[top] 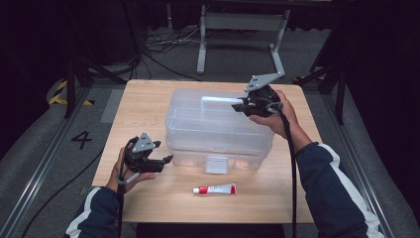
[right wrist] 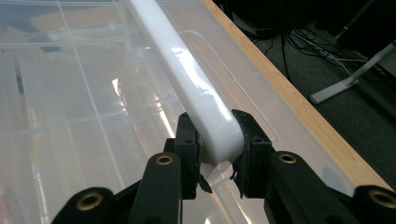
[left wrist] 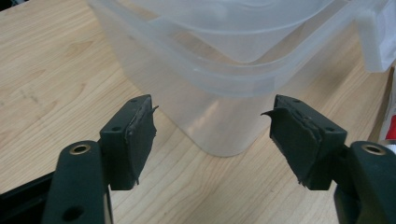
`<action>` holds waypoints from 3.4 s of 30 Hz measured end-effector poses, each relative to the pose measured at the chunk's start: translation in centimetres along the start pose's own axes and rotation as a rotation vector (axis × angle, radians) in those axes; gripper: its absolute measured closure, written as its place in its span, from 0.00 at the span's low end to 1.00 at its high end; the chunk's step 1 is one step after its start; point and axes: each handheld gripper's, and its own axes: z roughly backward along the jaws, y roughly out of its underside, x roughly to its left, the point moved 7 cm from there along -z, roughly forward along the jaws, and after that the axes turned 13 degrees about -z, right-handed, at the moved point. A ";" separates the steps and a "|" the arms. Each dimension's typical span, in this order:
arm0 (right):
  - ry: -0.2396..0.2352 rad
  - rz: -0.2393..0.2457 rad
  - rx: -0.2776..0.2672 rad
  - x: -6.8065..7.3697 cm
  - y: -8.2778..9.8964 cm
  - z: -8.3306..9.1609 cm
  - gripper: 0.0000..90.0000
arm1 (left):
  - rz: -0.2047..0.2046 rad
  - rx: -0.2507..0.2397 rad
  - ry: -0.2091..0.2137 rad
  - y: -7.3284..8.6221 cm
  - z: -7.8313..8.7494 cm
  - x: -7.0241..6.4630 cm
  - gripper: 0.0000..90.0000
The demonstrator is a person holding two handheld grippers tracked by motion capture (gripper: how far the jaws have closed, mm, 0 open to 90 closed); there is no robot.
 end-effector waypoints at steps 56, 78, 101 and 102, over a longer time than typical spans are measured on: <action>0.071 -0.003 -0.112 -2.1 0.5 5.7 0.63 | -0.088 -0.122 -0.023 -3.0 1.0 0.1 1.00; 0.141 -0.057 -0.213 -4.2 6.7 9.5 0.59 | -0.081 -0.121 -0.020 -3.0 0.9 0.2 1.00; 0.116 -0.049 -0.114 -4.5 14.2 6.1 0.51 | -0.091 -0.120 -0.027 -3.2 1.0 0.2 1.00; 0.115 -0.049 -0.110 -4.5 14.4 6.0 0.51 | -0.091 -0.120 -0.028 -3.2 1.0 0.2 1.00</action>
